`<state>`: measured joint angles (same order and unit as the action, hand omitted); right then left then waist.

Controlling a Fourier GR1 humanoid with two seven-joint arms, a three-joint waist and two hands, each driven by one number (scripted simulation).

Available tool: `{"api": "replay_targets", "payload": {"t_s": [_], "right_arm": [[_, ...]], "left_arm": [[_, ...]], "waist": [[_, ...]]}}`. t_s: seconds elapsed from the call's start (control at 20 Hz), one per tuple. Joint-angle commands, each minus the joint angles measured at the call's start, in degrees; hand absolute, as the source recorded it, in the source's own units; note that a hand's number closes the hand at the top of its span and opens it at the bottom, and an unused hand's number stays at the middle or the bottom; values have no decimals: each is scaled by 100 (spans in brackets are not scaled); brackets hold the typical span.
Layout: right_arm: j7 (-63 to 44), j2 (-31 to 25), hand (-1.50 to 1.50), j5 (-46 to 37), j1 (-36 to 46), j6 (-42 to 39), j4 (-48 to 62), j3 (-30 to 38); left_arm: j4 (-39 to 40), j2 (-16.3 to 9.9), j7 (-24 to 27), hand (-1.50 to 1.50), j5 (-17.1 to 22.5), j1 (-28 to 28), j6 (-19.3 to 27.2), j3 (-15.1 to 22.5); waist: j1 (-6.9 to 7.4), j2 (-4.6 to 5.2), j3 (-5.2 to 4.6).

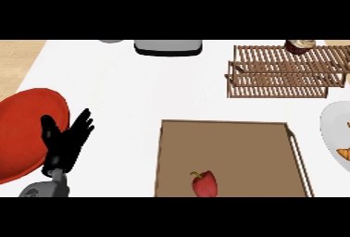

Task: Pick the cupcake from the tray and place it in the tiered shelf

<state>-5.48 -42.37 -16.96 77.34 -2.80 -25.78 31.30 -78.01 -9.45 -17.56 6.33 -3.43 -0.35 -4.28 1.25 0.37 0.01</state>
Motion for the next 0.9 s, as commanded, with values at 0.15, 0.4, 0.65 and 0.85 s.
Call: {"api": "replay_targets", "payload": {"t_s": [0.15, 0.4, 0.65, 0.85], "right_arm": [[30, -651, -150, 57, -277, 866, 249, 375], [-40, -1663, -150, 382, -544, 509, 661, 867], [194, -2324, -150, 710, -871, -437, 995, 1149], [367, -2510, -150, 766, -1021, -728, 1176, 1194]], "left_arm": [[-27, 33, 52, 0, 60, 99, -107, 10], [-183, -55, 96, 0, 96, 185, -136, -79], [-111, -141, -69, 0, 140, -20, -193, -136], [-1, 201, 286, 0, -187, 209, -5, 195]], "waist": [[21, 19, 3], [27, 31, 9], [19, 41, 15], [90, 60, 17]]}}
